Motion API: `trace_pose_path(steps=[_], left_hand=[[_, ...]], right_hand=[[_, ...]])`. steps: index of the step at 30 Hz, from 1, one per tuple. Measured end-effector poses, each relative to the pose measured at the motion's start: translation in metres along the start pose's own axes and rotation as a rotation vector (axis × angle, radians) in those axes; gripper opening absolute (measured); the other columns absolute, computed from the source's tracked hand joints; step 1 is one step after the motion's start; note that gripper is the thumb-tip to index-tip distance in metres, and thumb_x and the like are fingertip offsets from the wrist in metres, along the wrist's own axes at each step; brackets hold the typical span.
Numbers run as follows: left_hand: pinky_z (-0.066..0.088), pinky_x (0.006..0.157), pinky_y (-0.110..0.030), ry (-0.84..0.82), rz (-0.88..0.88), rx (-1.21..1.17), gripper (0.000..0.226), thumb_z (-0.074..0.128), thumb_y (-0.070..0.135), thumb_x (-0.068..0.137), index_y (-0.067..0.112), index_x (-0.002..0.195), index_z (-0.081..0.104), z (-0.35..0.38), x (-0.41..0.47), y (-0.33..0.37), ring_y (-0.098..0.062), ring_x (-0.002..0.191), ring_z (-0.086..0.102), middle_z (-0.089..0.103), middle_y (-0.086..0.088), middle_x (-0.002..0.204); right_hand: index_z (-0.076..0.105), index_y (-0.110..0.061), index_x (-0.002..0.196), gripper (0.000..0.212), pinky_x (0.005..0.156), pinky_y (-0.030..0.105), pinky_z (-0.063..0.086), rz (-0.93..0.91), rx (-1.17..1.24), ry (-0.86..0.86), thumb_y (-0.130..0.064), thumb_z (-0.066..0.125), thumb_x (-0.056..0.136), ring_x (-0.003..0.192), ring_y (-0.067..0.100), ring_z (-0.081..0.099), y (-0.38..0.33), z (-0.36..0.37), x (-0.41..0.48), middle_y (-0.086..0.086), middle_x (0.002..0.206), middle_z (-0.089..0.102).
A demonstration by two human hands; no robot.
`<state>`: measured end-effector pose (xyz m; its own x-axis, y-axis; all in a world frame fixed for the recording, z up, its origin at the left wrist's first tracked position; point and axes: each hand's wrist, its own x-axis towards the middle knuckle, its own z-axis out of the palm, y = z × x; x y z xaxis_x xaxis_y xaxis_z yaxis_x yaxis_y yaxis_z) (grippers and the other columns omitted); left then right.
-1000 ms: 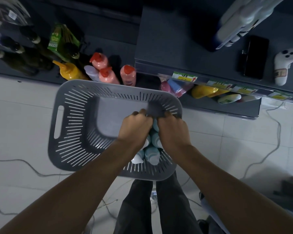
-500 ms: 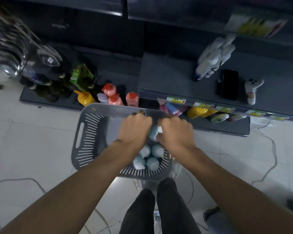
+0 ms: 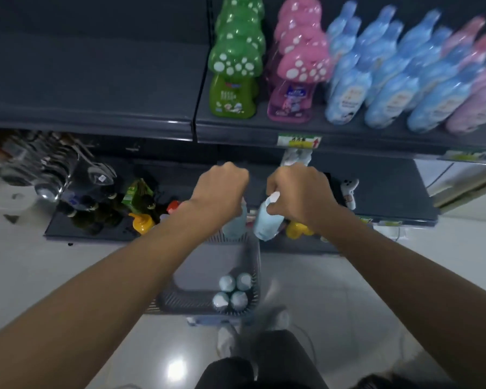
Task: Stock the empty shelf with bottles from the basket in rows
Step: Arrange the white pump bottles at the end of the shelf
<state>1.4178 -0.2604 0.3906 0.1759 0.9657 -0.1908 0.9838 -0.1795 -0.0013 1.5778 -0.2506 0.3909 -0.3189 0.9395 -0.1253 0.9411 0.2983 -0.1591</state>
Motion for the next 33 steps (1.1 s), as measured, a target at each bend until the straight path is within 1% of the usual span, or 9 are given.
trace_pose_path(steps=[2,7,10,14,16,21,24,27,33], left_hand=[[0.048,0.064,-0.038,0.019,0.026,-0.030,0.029,0.079,0.017,0.079,0.014,0.106,0.069,-0.024,0.002,0.005,-0.029,0.080,0.054,0.053,-0.007,0.090],[0.052,0.067,-0.040,0.103,0.133,-0.049,0.034,0.084,0.022,0.074,0.014,0.105,0.073,-0.073,0.007,0.026,-0.033,0.091,0.063,0.065,-0.010,0.102],[0.058,0.069,-0.041,0.147,0.193,-0.022,0.034,0.085,0.024,0.070,0.015,0.101,0.075,-0.096,0.010,0.041,-0.032,0.087,0.065,0.067,-0.009,0.096],[0.055,0.065,-0.038,0.186,0.259,-0.007,0.036,0.084,0.025,0.069,0.016,0.102,0.075,-0.123,0.013,0.063,-0.030,0.086,0.065,0.066,-0.007,0.095],[0.052,0.063,-0.036,0.200,0.292,-0.019,0.033,0.082,0.027,0.069,0.017,0.099,0.074,-0.135,0.016,0.074,-0.029,0.081,0.062,0.063,-0.004,0.089],[0.059,0.060,-0.037,0.200,0.364,-0.083,0.023,0.081,0.032,0.067,0.014,0.080,0.075,-0.154,0.020,0.098,-0.024,0.075,0.066,0.068,-0.004,0.079],[0.054,0.055,-0.033,0.225,0.403,-0.092,0.024,0.082,0.033,0.069,0.013,0.080,0.075,-0.164,0.021,0.114,-0.022,0.074,0.065,0.068,-0.003,0.078],[0.060,0.062,-0.038,0.237,0.436,-0.097,0.028,0.084,0.035,0.069,0.013,0.083,0.076,-0.173,0.022,0.132,-0.022,0.077,0.067,0.070,-0.004,0.080],[0.062,0.064,-0.040,0.248,0.472,-0.100,0.026,0.083,0.037,0.067,0.015,0.079,0.076,-0.186,0.031,0.173,-0.020,0.072,0.065,0.070,-0.004,0.078]], right_hand=[[0.073,-0.027,0.095,0.026,0.066,0.029,0.040,0.004,0.021,0.032,-0.029,0.076,0.069,0.082,0.024,0.060,0.008,-0.025,-0.004,-0.002,0.094,0.069],[0.075,-0.028,0.088,0.027,0.062,0.027,0.039,0.030,0.043,0.114,-0.030,0.079,0.061,0.084,0.021,0.062,0.031,-0.076,-0.018,-0.008,0.086,0.068],[0.075,-0.029,0.087,0.026,0.057,0.026,0.037,0.045,0.023,0.142,-0.030,0.079,0.061,0.084,0.020,0.062,0.045,-0.103,-0.030,-0.008,0.084,0.069],[0.076,-0.027,0.084,0.021,0.060,0.026,0.045,0.111,0.014,0.131,-0.029,0.080,0.063,0.080,0.016,0.063,0.062,-0.136,-0.045,-0.011,0.079,0.066],[0.075,-0.026,0.084,0.021,0.061,0.026,0.046,0.143,0.009,0.134,-0.027,0.081,0.064,0.080,0.016,0.064,0.070,-0.149,-0.052,-0.010,0.081,0.067],[0.076,-0.025,0.083,0.019,0.063,0.027,0.050,0.214,-0.009,0.163,-0.029,0.082,0.065,0.083,0.015,0.065,0.091,-0.172,-0.070,-0.009,0.084,0.069],[0.076,-0.025,0.080,0.018,0.065,0.028,0.054,0.259,0.006,0.188,-0.029,0.082,0.064,0.082,0.015,0.065,0.105,-0.182,-0.081,-0.009,0.082,0.068],[0.076,-0.027,0.081,0.017,0.062,0.026,0.050,0.300,-0.019,0.185,-0.031,0.081,0.066,0.084,0.014,0.065,0.120,-0.191,-0.091,-0.011,0.085,0.069],[0.076,-0.030,0.081,0.015,0.068,0.029,0.055,0.365,-0.043,0.201,-0.032,0.076,0.067,0.079,0.014,0.063,0.157,-0.207,-0.100,-0.011,0.084,0.068]])
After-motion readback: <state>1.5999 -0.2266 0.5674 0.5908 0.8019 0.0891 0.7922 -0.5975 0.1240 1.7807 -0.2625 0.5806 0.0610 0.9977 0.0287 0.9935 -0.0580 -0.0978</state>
